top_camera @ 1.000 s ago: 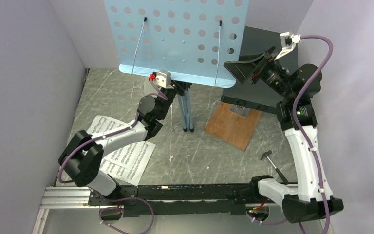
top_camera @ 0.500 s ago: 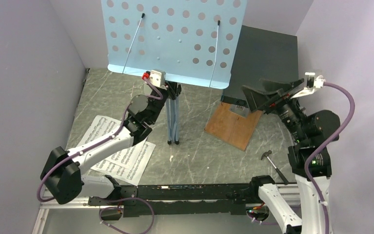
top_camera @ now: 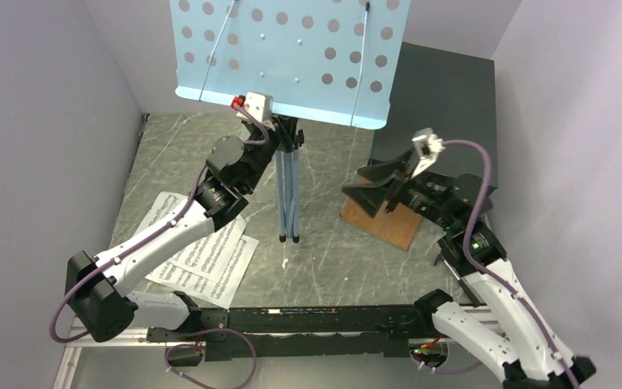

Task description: Set up the instrument practice props

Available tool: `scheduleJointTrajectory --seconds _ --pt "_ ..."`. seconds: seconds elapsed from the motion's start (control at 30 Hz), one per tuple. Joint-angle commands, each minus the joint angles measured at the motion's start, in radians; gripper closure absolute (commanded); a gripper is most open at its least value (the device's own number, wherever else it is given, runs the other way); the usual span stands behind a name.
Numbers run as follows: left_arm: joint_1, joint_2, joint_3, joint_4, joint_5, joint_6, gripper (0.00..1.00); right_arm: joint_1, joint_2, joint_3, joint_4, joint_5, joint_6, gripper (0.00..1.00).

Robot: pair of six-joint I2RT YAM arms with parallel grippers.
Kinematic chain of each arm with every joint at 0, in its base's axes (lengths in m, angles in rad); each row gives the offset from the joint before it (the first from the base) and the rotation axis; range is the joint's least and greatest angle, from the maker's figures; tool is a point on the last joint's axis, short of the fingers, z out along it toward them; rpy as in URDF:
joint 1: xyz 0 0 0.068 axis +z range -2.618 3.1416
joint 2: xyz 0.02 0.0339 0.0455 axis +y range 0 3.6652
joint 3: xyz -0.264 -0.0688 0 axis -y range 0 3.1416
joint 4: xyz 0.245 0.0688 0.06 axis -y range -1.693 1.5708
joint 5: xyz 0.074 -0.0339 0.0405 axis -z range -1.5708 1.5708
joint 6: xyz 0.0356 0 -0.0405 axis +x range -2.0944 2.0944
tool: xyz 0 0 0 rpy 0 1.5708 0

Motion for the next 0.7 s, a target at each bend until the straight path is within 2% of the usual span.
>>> scheduleJointTrajectory --seconds 0.0,0.1,0.2,0.23,0.3,0.6,0.67 --pt "-0.001 -0.129 0.205 0.301 0.049 -0.058 1.0 0.229 0.075 -0.02 0.121 0.203 -0.076 0.19" --pt "-0.001 -0.141 0.225 0.277 0.047 -0.082 1.0 0.369 0.158 -0.012 0.138 0.38 -0.137 0.2" --pt "-0.001 -0.151 0.232 0.255 0.052 -0.101 1.0 0.458 0.249 0.024 0.148 0.544 -0.194 0.33" --pt "-0.001 -0.152 0.238 0.246 0.055 -0.105 1.0 0.475 0.283 0.027 0.169 0.584 -0.214 0.4" --pt "-0.001 -0.148 0.253 0.229 0.062 -0.116 1.0 0.49 0.326 0.039 0.193 0.661 -0.245 0.45" --pt "0.0 -0.149 0.27 0.22 0.076 -0.099 1.0 0.557 0.431 0.119 0.253 0.756 -0.343 0.68" --pt "-0.001 -0.149 0.277 0.21 0.085 -0.085 1.0 0.569 0.435 0.137 0.249 0.766 -0.365 0.68"
